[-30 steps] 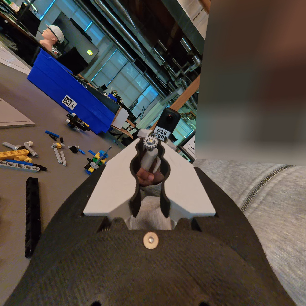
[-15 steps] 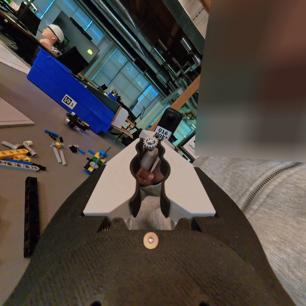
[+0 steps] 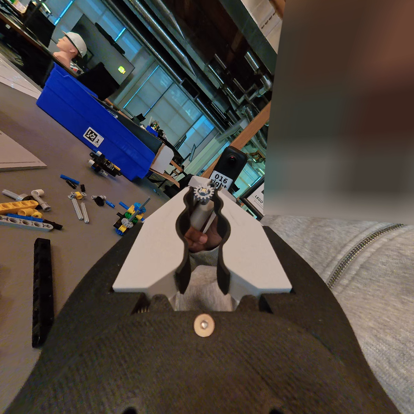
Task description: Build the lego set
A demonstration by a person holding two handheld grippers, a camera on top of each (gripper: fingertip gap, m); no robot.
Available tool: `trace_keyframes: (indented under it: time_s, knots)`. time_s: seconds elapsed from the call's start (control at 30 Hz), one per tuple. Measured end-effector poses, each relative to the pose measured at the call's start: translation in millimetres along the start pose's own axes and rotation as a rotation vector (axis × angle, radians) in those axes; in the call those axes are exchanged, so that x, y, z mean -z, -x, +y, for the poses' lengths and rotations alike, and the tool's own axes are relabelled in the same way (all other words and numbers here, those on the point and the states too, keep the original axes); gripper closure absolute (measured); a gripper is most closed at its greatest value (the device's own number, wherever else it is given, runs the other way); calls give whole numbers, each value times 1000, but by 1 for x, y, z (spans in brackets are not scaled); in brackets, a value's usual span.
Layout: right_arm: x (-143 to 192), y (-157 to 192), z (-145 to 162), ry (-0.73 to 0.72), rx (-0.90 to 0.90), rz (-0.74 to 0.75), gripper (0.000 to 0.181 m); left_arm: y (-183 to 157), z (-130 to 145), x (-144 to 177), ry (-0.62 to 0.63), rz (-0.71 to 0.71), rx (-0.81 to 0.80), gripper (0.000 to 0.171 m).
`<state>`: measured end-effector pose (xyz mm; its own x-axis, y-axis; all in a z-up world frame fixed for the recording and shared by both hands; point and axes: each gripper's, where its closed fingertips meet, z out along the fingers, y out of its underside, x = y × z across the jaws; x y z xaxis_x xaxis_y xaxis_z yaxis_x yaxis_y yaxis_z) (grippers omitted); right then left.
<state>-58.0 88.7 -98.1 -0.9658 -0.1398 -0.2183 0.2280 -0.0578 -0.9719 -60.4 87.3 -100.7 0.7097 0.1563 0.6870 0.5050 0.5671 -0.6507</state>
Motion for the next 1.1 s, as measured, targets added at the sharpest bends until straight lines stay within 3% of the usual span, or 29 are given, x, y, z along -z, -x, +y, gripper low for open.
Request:
trace_keyframes:
  time_s: [1.1]
  knots:
    - [0,-1,6,48,48,12,175,1,-1,1,-9,-7,5,157]
